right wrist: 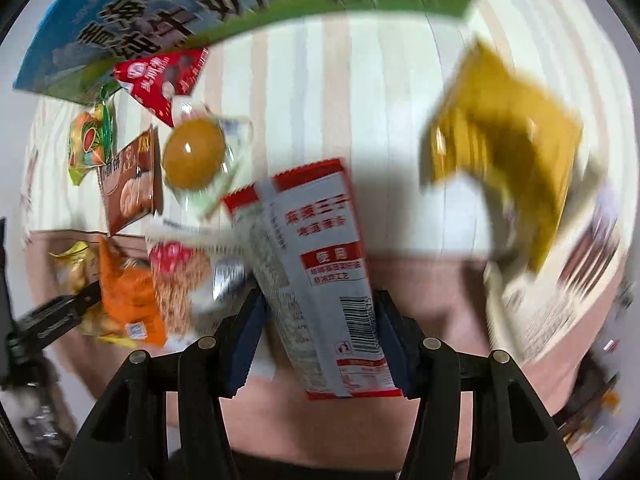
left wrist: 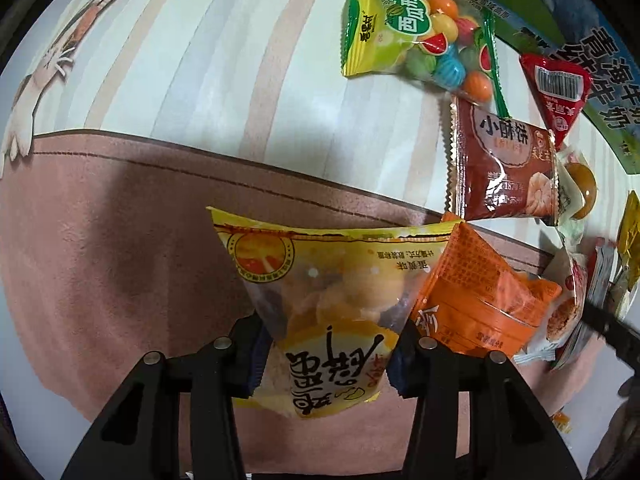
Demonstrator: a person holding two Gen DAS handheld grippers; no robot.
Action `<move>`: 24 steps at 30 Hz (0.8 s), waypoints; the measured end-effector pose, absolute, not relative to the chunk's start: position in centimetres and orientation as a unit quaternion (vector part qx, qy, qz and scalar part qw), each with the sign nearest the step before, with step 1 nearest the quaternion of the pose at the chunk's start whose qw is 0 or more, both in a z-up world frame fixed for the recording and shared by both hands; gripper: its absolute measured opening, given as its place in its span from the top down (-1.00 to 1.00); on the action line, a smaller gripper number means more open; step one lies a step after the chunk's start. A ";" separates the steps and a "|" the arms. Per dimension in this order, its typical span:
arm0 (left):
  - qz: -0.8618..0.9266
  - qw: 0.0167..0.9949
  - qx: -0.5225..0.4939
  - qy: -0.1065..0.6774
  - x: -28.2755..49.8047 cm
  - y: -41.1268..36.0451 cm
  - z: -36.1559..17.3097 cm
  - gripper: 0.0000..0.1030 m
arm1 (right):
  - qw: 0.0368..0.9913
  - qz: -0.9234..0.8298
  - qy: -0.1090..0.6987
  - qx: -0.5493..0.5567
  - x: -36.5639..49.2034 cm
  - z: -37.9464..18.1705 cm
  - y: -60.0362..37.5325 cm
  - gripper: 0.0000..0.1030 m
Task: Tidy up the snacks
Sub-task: 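Grasp the yellow egg-cake bag with left tool while right tool grasps the red-white strip packet, then carry both packets into the box beside the others and open both tools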
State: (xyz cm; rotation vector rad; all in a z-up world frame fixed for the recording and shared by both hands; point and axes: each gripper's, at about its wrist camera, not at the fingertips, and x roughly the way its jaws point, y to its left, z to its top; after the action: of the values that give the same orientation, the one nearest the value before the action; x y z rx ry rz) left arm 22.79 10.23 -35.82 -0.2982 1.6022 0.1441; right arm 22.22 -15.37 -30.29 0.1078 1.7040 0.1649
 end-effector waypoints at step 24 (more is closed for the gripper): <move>0.096 0.698 -0.122 0.699 18.2 8.9 -33.2 0.31 | 0.710 0.049 0.699 0.071 19.3 -28.8 -16.1 0.14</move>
State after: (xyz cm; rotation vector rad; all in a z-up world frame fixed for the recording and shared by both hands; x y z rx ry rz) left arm 18.22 8.94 -33.19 -0.2724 1.5574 0.2140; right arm 19.28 -16.12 -28.82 0.1587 1.5521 0.1092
